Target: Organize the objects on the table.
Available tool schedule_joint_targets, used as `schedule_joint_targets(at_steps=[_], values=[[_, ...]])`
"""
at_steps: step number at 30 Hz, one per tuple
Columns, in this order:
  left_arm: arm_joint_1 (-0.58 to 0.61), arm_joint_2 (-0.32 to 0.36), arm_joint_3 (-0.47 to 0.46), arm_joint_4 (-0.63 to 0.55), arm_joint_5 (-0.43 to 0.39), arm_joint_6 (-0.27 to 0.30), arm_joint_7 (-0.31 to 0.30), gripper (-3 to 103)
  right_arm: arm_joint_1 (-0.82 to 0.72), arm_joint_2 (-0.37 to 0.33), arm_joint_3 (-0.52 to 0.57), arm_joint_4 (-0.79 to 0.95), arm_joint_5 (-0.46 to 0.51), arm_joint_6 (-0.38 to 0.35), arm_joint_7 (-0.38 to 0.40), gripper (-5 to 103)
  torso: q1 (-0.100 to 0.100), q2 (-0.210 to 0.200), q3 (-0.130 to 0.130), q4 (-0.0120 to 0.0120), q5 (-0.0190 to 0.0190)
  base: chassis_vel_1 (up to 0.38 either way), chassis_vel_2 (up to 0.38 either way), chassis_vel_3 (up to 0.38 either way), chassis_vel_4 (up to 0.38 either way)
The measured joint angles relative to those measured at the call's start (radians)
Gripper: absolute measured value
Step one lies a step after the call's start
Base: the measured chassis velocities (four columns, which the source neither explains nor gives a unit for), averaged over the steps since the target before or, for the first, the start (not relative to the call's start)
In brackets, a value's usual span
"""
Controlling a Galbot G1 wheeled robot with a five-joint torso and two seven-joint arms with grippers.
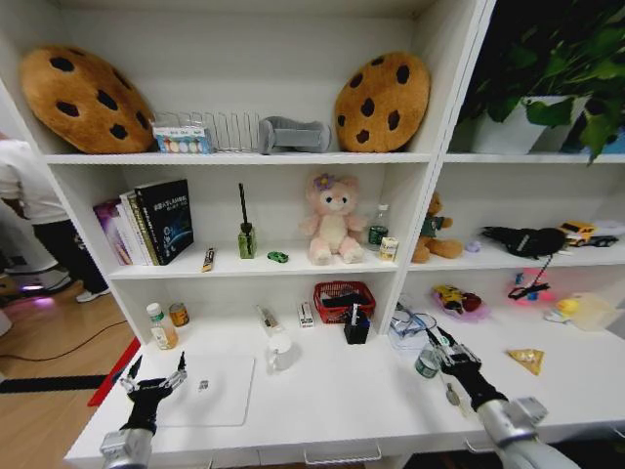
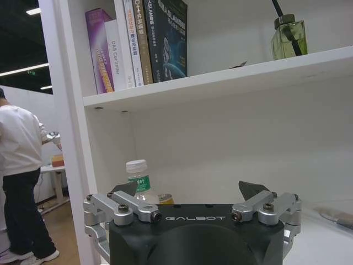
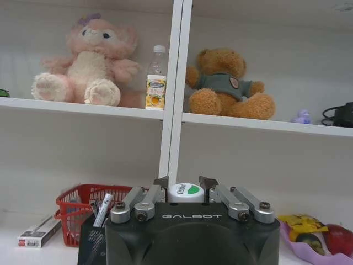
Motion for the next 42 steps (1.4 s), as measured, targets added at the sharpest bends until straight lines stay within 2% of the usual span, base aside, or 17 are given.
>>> schedule_joint_targets(at_steps=[4,8,10,11,14,17,19,21,24,30,31,32,33,42], values=[[0.007,-0.009,-0.005,0.0,0.008,-0.007,0.003,100,-0.058,0.035,0.014,-0.001,-0.017,0.047,-0.008,29,0.0,0.0,0.0,-0.0001,0.0001,0.0,0.0,0.0,0.0],[0.019,-0.03,-0.017,-0.013,0.012,-0.011,0.003,100,-0.132,0.078,0.017,-0.031,-0.044,0.129,-0.022,29,0.0,0.0,0.0,0.0005,0.0003,0.0,0.0,0.0,0.0],[0.022,-0.039,-0.018,-0.015,0.018,-0.013,0.003,100,-0.173,0.111,0.001,-0.058,-0.082,0.178,-0.001,29,0.0,0.0,0.0,0.0002,0.0002,0.0,0.0,0.0,0.0],[0.022,-0.039,-0.018,-0.015,0.018,-0.013,0.003,100,-0.173,0.111,0.001,-0.058,-0.082,0.178,-0.001,29,0.0,0.0,0.0,0.0002,0.0002,0.0,0.0,0.0,0.0],[0.023,-0.048,-0.018,-0.014,0.025,-0.017,0.006,100,-0.232,0.151,-0.029,-0.102,-0.139,0.259,0.029,29,0.0,0.0,0.0,-0.0002,0.0002,0.0,0.0,0.0,0.0],[0.026,-0.049,-0.019,-0.014,0.027,-0.019,0.006,100,-0.251,0.156,-0.036,-0.107,-0.149,0.281,0.037,29,0.0,0.0,0.0,0.0,0.0003,0.0,0.0,0.0,0.0],[0.03,-0.052,-0.026,-0.014,0.027,-0.022,0.006,100,-0.295,0.158,-0.053,-0.122,-0.177,0.328,0.057,29,0.0,0.0,0.0,0.0005,0.0,0.0,0.0,0.0,0.0],[0.03,-0.052,-0.026,-0.014,0.027,-0.022,0.006,100,-0.297,0.158,-0.054,-0.123,-0.178,0.33,0.058,29,0.0,0.0,0.0,0.0005,0.0,0.0,0.0,0.0,0.0],[0.028,-0.052,-0.032,-0.014,0.023,-0.024,0.006,100,-0.338,0.161,-0.082,-0.181,-0.221,0.387,0.093,29,0.0,0.0,0.0,0.0,0.0,0.0,0.0,0.0,0.0],[0.023,-0.052,-0.025,-0.004,0.025,-0.027,0.006,100,-0.308,0.175,-0.139,-0.292,-0.226,0.396,0.138,29,0.0,0.0,0.0,0.0,0.0004,0.0,0.0,0.0,0.0],[0.019,-0.052,-0.019,-0.002,0.025,-0.027,0.007,100,-0.256,0.175,-0.198,-0.412,-0.2,0.384,0.161,29,0.0,0.0,0.0,0.0006,-0.0003,0.0,0.0,0.0,0.0],[0.019,-0.049,-0.018,-0.002,0.026,-0.027,0.007,100,-0.196,0.175,-0.231,-0.541,-0.217,0.393,0.166,29,0.0,0.0,0.0,0.0001,0.001,0.0,0.0,0.0,0.0],[0.021,-0.045,-0.018,-0.001,0.026,-0.027,0.007,100,-0.15,0.174,-0.254,-0.633,-0.237,0.406,0.167,29,0.0,0.0,0.0,-0.0002,0.0002,0.0,0.0,0.0,0.0],[0.033,-0.04,-0.021,-0.001,0.026,-0.027,0.006,100,-0.007,0.147,-0.304,-0.856,-0.247,0.416,0.156,29,0.0,0.0,0.0,0.0003,0.0003,0.0,0.0,0.0,0.0]])
